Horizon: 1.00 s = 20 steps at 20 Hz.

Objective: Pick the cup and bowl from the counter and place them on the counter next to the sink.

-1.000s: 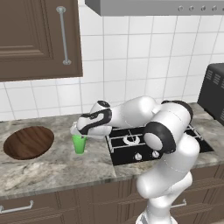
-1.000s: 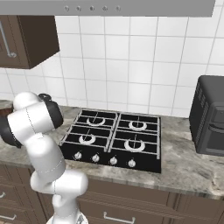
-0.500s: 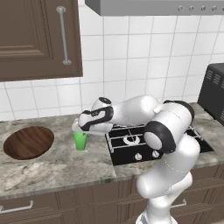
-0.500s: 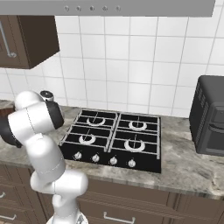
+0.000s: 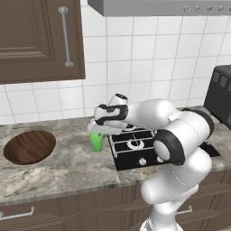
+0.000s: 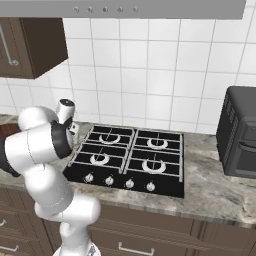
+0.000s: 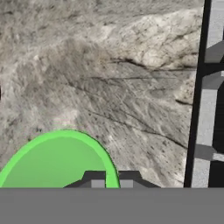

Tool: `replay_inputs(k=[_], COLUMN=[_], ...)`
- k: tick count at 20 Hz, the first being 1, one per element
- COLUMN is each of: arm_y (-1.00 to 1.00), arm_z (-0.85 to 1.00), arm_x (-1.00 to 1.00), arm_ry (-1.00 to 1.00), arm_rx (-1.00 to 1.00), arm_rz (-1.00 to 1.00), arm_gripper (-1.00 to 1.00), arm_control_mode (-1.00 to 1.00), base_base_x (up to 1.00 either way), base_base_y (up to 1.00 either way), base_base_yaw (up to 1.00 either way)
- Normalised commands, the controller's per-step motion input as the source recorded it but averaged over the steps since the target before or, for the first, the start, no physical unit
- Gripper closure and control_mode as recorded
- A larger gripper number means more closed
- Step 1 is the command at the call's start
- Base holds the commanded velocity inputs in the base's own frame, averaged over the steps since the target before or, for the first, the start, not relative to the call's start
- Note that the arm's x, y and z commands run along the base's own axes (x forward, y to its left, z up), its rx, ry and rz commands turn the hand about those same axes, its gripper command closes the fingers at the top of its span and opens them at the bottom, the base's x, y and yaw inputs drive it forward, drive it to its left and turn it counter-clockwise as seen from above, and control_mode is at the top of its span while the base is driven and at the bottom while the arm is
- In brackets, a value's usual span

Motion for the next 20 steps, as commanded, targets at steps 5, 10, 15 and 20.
replay_inputs(k=[5,10,15,20], arm_y=[-0.63,-0.46,-0.38,-0.32], arm_z=[0.10,0.29,0.44,0.45], arm_x=[-0.46,-0.42,-0.36,-0.40], arm_ry=[0.00,0.00,-0.04,-0.19], arm_rx=[0.00,0.03,0.01,0.01], arm_rz=[0.08,0.11,0.11,0.11], arm_gripper=[1.00,1.00,1.00,1.00], arm_control_mode=[-1.00,-1.00,-1.00,-1.00], base_base_x=[0.00,0.00,0.00,0.00], base_base_y=[0.00,0.00,0.00,0.00], base_base_yaw=[0.00,0.00,0.00,0.00])
